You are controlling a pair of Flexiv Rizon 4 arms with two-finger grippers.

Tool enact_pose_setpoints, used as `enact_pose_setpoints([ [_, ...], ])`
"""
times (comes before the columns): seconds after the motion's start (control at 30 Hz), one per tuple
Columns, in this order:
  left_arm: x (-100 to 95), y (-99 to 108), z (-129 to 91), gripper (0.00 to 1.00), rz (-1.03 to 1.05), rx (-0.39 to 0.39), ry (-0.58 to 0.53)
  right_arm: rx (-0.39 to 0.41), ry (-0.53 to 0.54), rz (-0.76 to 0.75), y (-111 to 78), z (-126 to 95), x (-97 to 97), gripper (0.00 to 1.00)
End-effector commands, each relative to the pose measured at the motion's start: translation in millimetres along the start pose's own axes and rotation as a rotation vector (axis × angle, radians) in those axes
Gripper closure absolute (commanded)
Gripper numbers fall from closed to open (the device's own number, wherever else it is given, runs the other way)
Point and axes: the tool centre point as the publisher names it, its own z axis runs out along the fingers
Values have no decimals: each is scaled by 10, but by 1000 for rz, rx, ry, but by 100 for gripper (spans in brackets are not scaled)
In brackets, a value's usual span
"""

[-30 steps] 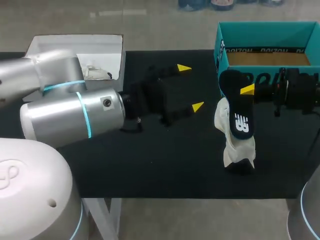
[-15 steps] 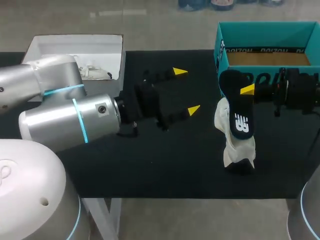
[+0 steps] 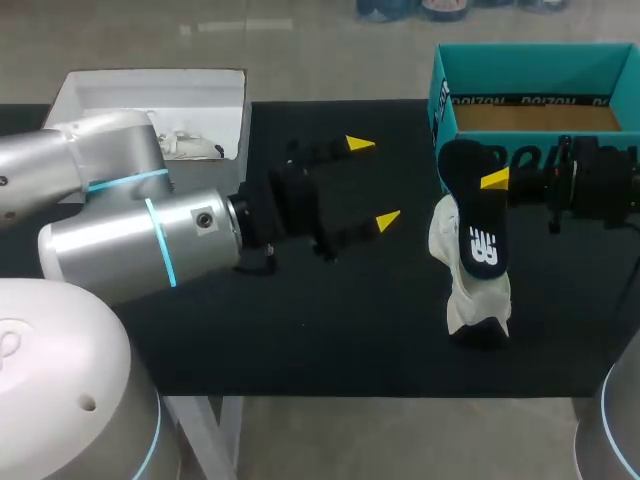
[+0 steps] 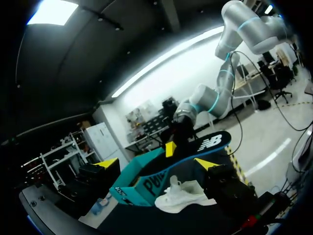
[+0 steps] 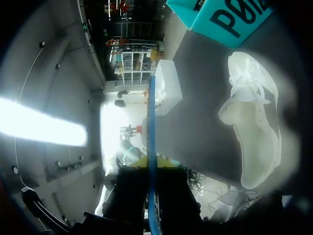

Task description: Take the shoe out of the shoebox, open the shoe tongue, remove and reinsert the insole, then place the shoe into the shoebox

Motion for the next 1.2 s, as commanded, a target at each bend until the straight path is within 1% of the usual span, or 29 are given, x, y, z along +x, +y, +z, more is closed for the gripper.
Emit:
enact_pose_setpoints([
  [0.03,-9,-11,-10,0,-9,8,-3,-4,-1,1,-9,12,1,100],
  [0.1,-59,-49,-30,0,-41,25,5,-4,-1,1,-9,12,1,100],
  [0.2,-89,-83,-36,0,-116,23,16,-4,-1,1,-9,12,1,100],
  [0.23,-97,-90,-31,0,-169,8,25,-4,-1,1,-9,12,1,100],
  [0.37,-130,-108,-31,0,-309,-6,29,-4,-1,1,-9,12,1,100],
  [0.5,-201,-141,-58,0,-449,3,5,-4,-1,1,-9,12,1,100],
  [0.67,-302,-159,-102,0,-540,7,-60,-4,-1,1,-9,12,1,100],
  [0.73,-343,-163,-115,0,-595,5,-67,-4,-1,1,-9,12,1,100],
  [0.83,-379,-150,-119,0,-638,-11,-92,-4,-1,1,-9,12,1,100],
  [1.03,-410,-113,-86,0,-742,-62,-97,-4,-1,1,-9,12,1,100],
  [1.07,-418,-109,-73,0,-766,-73,-101,-4,-1,1,-9,12,1,100],
  [1.1,-429,-100,-52,0,-803,-104,-97,-4,-1,1,-9,12,1,100],
  [1.13,-437,-90,-37,0,-833,-107,-87,-4,-1,1,-9,12,1,100],
  [1.2,-460,-69,-4,0,-880,-146,-95,-4,-1,1,-9,12,1,100],
])
